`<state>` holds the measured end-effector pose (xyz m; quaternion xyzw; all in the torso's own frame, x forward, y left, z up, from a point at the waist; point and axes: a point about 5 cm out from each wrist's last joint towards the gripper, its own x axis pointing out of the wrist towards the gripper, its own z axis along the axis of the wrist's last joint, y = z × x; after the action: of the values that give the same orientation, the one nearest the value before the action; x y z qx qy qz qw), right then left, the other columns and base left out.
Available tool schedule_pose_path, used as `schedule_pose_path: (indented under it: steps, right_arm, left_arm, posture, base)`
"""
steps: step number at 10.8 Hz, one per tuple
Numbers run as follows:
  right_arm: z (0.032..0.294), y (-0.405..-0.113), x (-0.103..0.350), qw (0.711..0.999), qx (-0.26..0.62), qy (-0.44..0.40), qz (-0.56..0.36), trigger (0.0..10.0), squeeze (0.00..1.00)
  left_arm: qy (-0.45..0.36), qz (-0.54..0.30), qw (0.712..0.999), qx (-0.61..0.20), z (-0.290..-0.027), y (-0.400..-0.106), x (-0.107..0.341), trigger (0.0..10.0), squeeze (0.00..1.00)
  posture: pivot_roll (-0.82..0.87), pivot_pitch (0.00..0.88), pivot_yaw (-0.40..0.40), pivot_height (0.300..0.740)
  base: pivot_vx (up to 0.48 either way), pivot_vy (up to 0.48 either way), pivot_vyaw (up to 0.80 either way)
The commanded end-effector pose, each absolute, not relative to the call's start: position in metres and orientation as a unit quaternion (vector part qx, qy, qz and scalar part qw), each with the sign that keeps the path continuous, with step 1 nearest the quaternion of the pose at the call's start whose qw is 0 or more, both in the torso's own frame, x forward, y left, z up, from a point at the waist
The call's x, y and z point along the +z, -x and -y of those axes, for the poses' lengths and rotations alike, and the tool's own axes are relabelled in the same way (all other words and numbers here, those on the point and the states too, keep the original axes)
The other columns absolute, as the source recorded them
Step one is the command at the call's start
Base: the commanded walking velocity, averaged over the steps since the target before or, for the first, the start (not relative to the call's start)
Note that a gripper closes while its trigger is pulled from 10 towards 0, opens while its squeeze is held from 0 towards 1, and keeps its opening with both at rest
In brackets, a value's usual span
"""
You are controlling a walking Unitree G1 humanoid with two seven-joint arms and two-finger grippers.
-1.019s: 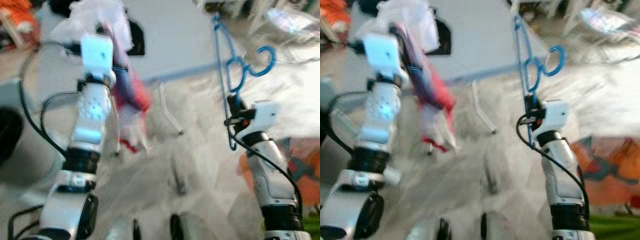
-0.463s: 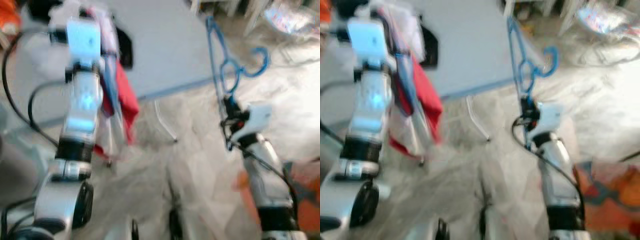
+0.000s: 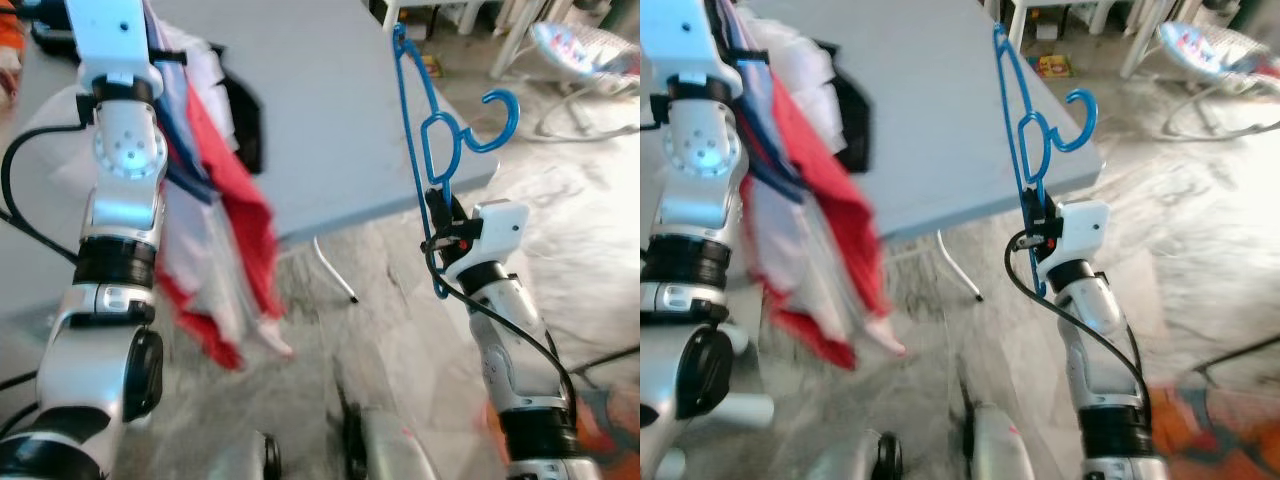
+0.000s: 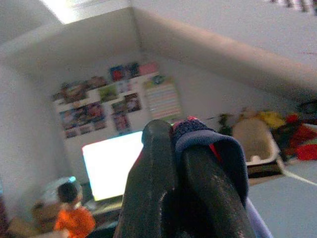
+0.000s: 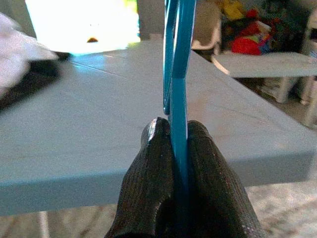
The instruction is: Hang hanger
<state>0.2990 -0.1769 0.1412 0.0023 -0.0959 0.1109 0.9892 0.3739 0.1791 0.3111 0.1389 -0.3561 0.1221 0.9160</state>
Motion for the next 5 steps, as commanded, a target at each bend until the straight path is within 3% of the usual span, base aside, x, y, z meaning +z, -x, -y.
schedule_pose_path:
  steps: [1,5]
  right_arm:
    - [0.177,-0.298,0.148,0.988,0.109,-0.003,0.113,10.0,0.0]
    - [0.174,-0.298,0.151,0.987,0.11,-0.004,0.116,10.0,0.0]
  left_arm:
    - [-0.143,0.379,0.905,0.129,-0.182,-0.371,0.322,10.0,0.0]
    - [-0.17,0.411,0.883,0.154,-0.196,-0.375,0.35,10.0,0.0]
  posture:
    - [-0.1,0.164,0.009,0.74]
    - [-0.1,0.166,0.01,0.74]
  base:
    - [0.461,0.0,0.0]
    - [0.446,0.0,0.0]
